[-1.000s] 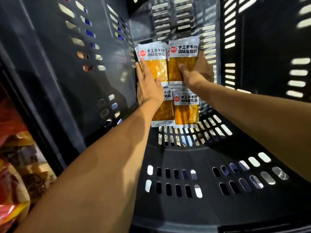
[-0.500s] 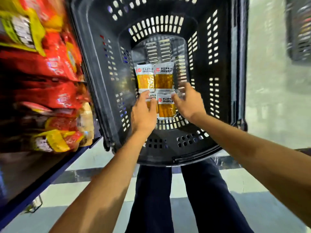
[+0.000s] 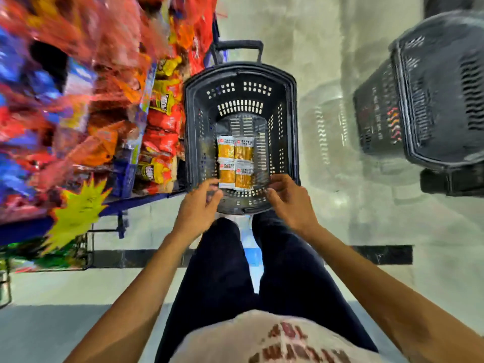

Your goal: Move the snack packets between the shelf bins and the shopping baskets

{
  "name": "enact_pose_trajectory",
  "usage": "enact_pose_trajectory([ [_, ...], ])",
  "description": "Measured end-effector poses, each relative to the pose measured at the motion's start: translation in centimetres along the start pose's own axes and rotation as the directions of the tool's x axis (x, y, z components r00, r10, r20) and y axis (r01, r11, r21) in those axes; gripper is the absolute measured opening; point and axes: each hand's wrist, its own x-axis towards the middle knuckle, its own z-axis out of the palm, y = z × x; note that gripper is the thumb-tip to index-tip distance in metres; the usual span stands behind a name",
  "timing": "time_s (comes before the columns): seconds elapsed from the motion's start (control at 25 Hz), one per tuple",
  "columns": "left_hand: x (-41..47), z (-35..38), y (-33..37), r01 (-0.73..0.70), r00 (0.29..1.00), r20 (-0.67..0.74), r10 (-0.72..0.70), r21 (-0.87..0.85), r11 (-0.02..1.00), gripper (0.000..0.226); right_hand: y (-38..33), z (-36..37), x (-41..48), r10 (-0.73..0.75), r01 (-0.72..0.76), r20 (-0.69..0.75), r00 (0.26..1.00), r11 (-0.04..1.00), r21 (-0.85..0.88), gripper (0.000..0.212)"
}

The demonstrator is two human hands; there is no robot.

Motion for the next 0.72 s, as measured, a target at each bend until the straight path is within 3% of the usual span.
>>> enact_pose_trajectory([
  [0.24,-6.4,-2.8,0.5,-0.141,0.983,0.114,0.146,-0.048,0.989,0.032,-1.4,0.2,-9.8,0.036,-0.023,-0.213,0.976,0.998,0.064,0.028],
  [0.4,-9.8,-3.0,0.8,-0.270,0.924,0.257,0.284,-0.087,0.959,0.029,-0.6,2.9,-17.2,0.242,-0.146,-0.362,0.900,0.951,0.273,0.029],
  [0.56,-12.8,-0.5,2.2,-0.391,0.819,0.441,0.367,-0.040,0.920,0.030,1.8,5.7,-25.1,0.406,-0.218,-0.469,0.784,0.888,0.404,0.030],
  [0.72,-15.0,3.8,6.0,-0.552,0.654,0.621,0.432,0.001,0.834,0.030,5.1,6.6,-30.7,0.582,-0.224,-0.529,0.617,0.775,0.591,0.028],
])
